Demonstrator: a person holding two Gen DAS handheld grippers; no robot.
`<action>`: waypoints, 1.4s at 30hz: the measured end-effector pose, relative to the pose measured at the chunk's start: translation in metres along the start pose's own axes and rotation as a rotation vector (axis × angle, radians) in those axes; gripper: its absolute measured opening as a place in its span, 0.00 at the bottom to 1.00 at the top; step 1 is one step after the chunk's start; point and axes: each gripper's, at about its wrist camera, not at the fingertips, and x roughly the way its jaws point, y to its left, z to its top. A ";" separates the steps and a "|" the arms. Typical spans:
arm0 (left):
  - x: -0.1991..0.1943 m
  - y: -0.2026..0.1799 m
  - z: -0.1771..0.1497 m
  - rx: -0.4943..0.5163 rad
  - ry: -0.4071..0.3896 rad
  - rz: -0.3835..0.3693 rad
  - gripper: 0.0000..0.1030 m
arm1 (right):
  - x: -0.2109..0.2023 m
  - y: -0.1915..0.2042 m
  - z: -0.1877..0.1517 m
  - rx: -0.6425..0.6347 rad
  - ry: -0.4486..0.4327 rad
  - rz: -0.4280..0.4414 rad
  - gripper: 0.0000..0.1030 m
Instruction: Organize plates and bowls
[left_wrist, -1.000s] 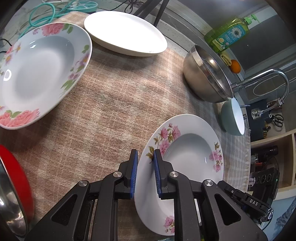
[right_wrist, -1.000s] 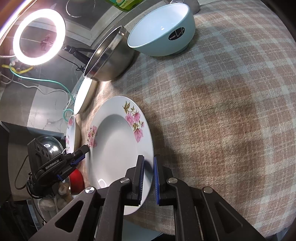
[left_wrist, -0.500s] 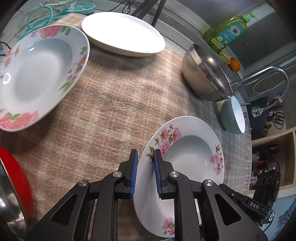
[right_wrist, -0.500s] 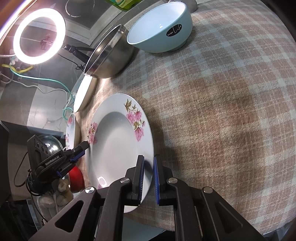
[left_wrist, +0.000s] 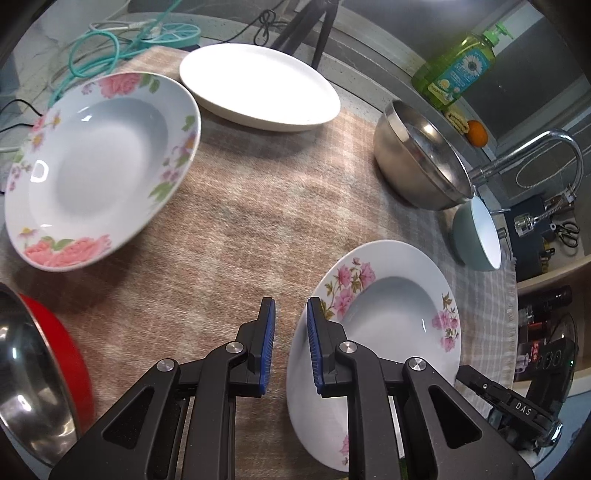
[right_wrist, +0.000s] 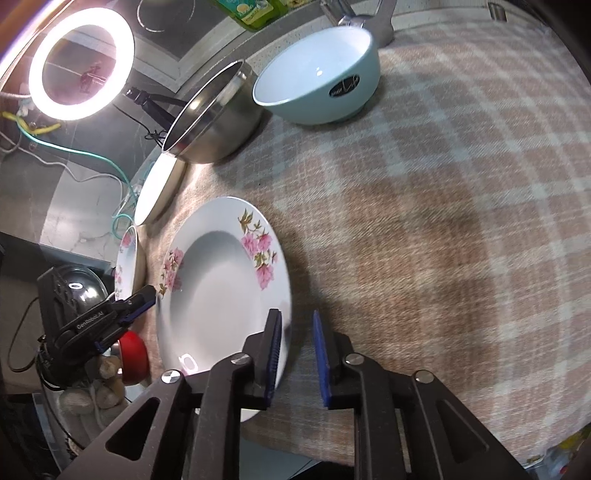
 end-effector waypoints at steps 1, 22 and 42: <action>-0.003 0.001 0.000 -0.004 -0.009 -0.001 0.15 | -0.002 0.000 0.000 -0.006 -0.005 -0.007 0.20; -0.053 -0.014 -0.046 -0.088 -0.142 0.023 0.15 | -0.034 0.038 0.017 -0.261 -0.079 0.028 0.27; -0.105 -0.016 -0.071 -0.188 -0.272 0.090 0.15 | -0.044 0.077 0.027 -0.479 -0.007 0.117 0.32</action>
